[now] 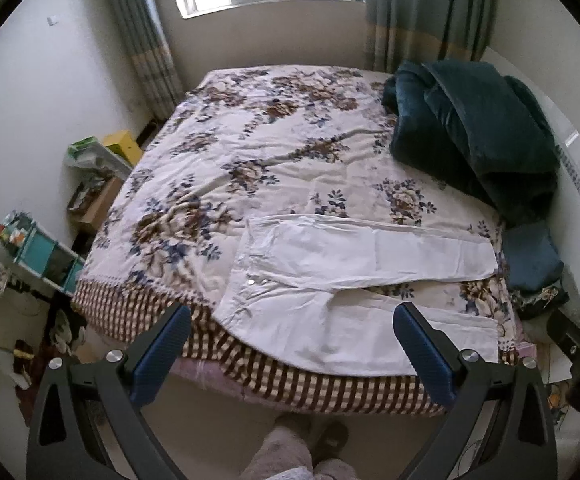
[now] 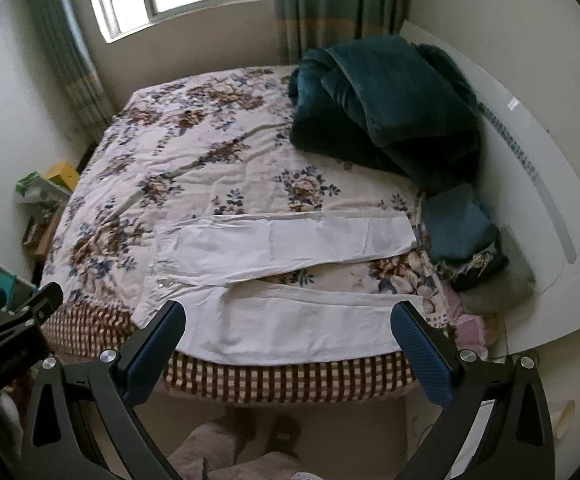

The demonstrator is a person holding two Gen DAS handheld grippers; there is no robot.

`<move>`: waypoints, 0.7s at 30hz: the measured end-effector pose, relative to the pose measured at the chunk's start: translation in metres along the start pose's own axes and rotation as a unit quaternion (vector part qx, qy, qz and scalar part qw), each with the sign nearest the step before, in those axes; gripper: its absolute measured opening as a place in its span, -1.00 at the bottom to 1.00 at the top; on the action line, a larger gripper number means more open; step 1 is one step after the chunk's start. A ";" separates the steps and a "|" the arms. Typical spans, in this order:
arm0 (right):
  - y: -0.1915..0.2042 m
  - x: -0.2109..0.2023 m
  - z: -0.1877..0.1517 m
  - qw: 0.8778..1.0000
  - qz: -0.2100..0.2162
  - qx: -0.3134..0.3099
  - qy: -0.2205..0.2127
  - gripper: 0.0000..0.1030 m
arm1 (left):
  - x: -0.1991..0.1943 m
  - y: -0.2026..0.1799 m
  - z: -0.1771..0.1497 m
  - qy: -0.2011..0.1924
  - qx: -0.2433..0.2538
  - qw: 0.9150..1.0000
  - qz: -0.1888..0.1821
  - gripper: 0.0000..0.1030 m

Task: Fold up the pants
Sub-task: 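Lower both tools to the trouser hems and close both grippers on them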

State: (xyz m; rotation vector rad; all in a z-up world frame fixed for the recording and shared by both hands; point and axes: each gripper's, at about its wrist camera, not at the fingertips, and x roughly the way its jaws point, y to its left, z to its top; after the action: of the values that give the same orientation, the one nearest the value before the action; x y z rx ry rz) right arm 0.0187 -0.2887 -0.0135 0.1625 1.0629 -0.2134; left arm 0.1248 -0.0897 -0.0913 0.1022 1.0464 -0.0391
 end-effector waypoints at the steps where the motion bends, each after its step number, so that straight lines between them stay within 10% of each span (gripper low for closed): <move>1: -0.001 0.017 0.008 1.000 -0.004 0.007 0.005 1.00 | 0.013 -0.004 0.009 0.005 0.006 1.000 -0.002 0.99; 21: -0.035 0.398 0.136 0.989 -0.104 0.064 0.078 1.00 | 0.364 -0.074 0.126 0.109 0.065 0.992 -0.007 0.99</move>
State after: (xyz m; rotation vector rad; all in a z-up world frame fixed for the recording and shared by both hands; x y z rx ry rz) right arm 0.3115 -0.3924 -0.2991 0.1871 1.2230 -0.4634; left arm 0.4096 -0.1698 -0.3482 0.2209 1.2633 -0.1106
